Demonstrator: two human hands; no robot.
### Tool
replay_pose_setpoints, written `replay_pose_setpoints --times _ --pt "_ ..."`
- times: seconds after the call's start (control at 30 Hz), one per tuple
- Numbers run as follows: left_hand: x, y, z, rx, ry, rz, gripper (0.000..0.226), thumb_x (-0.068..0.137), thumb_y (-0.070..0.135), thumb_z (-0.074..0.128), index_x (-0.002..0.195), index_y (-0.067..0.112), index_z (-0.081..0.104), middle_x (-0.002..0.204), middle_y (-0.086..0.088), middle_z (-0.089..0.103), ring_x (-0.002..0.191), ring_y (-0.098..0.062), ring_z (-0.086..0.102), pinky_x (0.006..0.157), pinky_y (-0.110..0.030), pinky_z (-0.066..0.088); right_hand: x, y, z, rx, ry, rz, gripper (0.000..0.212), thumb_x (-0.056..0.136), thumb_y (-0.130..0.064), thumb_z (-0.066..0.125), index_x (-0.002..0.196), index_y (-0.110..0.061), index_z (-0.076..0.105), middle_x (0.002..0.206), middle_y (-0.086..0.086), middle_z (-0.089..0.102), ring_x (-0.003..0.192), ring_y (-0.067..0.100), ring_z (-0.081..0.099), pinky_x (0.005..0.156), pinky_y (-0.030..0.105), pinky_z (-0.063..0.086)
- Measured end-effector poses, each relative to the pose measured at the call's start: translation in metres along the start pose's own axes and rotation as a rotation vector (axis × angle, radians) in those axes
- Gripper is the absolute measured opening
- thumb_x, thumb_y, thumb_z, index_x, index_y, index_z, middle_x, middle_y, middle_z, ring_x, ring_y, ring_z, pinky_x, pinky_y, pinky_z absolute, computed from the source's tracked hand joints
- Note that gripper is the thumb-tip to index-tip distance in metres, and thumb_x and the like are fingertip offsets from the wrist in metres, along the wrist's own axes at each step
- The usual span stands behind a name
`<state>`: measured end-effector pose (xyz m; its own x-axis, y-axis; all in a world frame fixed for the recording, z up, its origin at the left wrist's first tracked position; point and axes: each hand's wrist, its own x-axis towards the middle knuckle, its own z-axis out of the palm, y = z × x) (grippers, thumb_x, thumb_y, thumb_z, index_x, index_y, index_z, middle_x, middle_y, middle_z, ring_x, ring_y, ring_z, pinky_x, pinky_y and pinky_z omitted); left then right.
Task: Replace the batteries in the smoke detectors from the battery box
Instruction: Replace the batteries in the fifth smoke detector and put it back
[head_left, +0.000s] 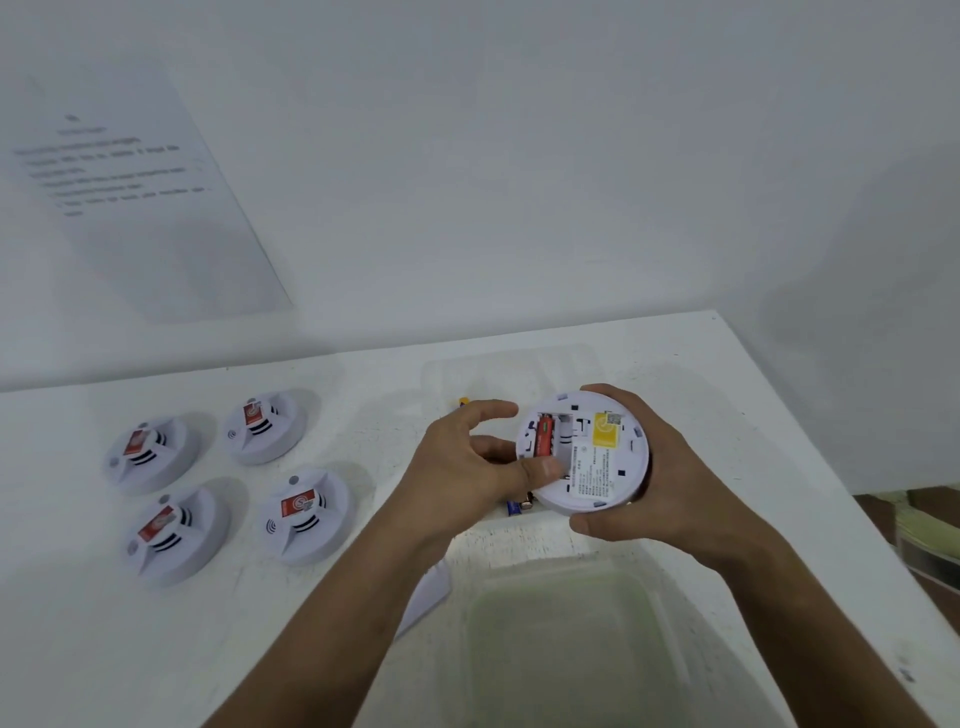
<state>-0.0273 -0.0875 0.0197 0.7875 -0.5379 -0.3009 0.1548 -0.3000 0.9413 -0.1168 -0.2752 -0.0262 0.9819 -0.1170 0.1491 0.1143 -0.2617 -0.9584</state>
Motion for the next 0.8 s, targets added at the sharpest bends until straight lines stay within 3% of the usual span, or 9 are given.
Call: replay_pose_setpoints --times 0.07,0.2,0.37,0.43,0.53,0.6,0.67,0.8 --pt "0.002 -0.001 0.000 -0.024 0.001 -0.010 0.065 0.066 0.017 0.087 0.122 0.023 0.055 0.087 -0.005 0.076 0.081 -0.025 0.073 0.081 -0.048 0.058 0.002 0.001 0.000 0.000 -0.008 -0.008 0.094 0.053 -0.011 0.090 0.135 -0.028 0.046 0.123 -0.009 0.062 0.116 0.018 0.061 0.087 0.025 0.056" --pt "0.009 -0.005 0.001 -0.045 0.026 -0.022 0.059 0.069 0.017 0.086 0.119 0.025 0.057 0.087 -0.006 0.076 0.082 -0.027 0.073 0.086 -0.053 0.055 0.008 0.000 0.000 -0.041 -0.008 -0.015 0.094 0.053 -0.028 0.087 0.136 -0.027 0.044 0.125 -0.015 0.060 0.119 0.014 0.059 0.090 0.018 0.052" --pt "0.023 -0.004 -0.006 0.009 -0.019 0.022 0.049 0.078 0.029 0.079 0.121 0.022 0.058 0.089 -0.005 0.076 0.075 -0.019 0.072 0.076 -0.039 0.060 0.013 0.003 -0.002 -0.019 0.005 0.002 0.093 0.054 -0.026 0.087 0.136 -0.023 0.043 0.126 -0.016 0.060 0.120 0.011 0.058 0.091 0.018 0.051" --pt "0.039 -0.002 -0.015 0.155 0.105 0.094 0.040 0.080 0.038 0.074 0.116 0.023 0.064 0.092 0.002 0.074 0.075 -0.012 0.069 0.069 -0.031 0.057 0.012 0.006 -0.005 -0.023 0.006 0.017 0.094 0.053 -0.021 0.088 0.136 -0.026 0.044 0.127 -0.014 0.060 0.122 0.011 0.057 0.091 0.018 0.051" --pt "0.082 -0.011 -0.041 0.568 0.301 0.153 0.031 0.083 0.045 0.070 0.110 0.031 0.066 0.116 0.004 0.059 0.104 -0.014 0.058 0.086 -0.027 0.044 0.009 0.012 -0.010 -0.027 0.000 0.048 0.095 0.055 -0.011 0.090 0.137 -0.027 0.044 0.127 -0.012 0.060 0.122 0.011 0.056 0.089 0.020 0.053" --pt "0.110 -0.019 -0.055 0.759 0.260 0.083 0.034 0.083 0.044 0.070 0.114 0.032 0.066 0.132 -0.004 0.046 0.126 -0.024 0.042 0.099 -0.030 0.032 0.007 0.015 -0.014 -0.029 -0.002 0.060 0.095 0.054 -0.009 0.089 0.136 -0.029 0.044 0.126 -0.014 0.060 0.122 0.009 0.056 0.088 0.019 0.053" --pt "0.131 -0.022 -0.059 0.866 0.172 -0.013 0.040 0.081 0.043 0.073 0.119 0.029 0.066 0.138 -0.008 0.040 0.133 -0.029 0.031 0.105 -0.036 0.030 0.005 0.017 -0.016 -0.025 -0.001 0.075 0.095 0.054 -0.009 0.089 0.135 -0.030 0.045 0.124 -0.016 0.061 0.120 0.007 0.057 0.087 0.018 0.053" --pt "0.165 -0.025 -0.060 1.025 0.043 -0.095 0.049 0.073 0.046 0.079 0.117 0.027 0.068 0.135 -0.005 0.051 0.127 -0.029 0.042 0.106 -0.043 0.039 0.004 0.022 -0.018 -0.020 -0.005 0.102 0.097 0.053 -0.009 0.089 0.137 -0.029 0.044 0.126 -0.014 0.060 0.120 0.007 0.057 0.088 0.020 0.054"
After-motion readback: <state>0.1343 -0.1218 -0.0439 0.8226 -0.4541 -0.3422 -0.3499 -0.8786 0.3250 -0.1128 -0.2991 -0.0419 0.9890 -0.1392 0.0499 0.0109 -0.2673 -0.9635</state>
